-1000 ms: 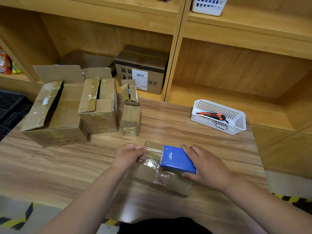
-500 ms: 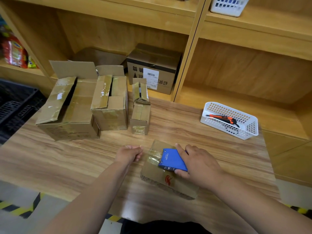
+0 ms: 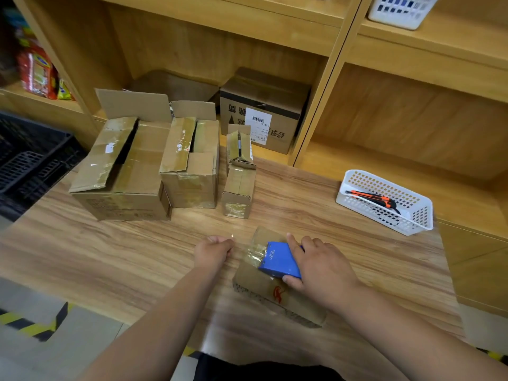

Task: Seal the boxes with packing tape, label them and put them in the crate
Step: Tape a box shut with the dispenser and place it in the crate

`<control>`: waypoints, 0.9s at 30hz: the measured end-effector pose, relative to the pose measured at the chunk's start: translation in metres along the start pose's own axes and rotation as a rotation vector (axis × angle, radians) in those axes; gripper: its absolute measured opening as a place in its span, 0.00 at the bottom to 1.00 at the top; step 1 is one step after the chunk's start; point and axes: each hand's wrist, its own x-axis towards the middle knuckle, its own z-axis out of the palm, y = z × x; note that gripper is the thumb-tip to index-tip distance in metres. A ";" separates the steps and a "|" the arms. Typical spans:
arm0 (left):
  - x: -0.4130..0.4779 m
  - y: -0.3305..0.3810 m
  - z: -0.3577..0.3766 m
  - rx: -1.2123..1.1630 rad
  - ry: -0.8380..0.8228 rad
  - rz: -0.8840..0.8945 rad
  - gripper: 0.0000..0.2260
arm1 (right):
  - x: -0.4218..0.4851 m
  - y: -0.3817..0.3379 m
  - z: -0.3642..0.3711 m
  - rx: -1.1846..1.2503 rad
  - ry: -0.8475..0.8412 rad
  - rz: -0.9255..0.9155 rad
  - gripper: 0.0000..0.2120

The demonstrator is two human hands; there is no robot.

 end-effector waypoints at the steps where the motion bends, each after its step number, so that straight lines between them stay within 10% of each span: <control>1: 0.001 -0.002 0.000 0.005 0.005 -0.002 0.11 | 0.001 -0.001 0.000 -0.005 -0.002 0.001 0.39; 27: 0.007 -0.022 0.005 0.245 0.068 -0.137 0.19 | 0.006 -0.015 0.001 -0.025 0.010 0.021 0.39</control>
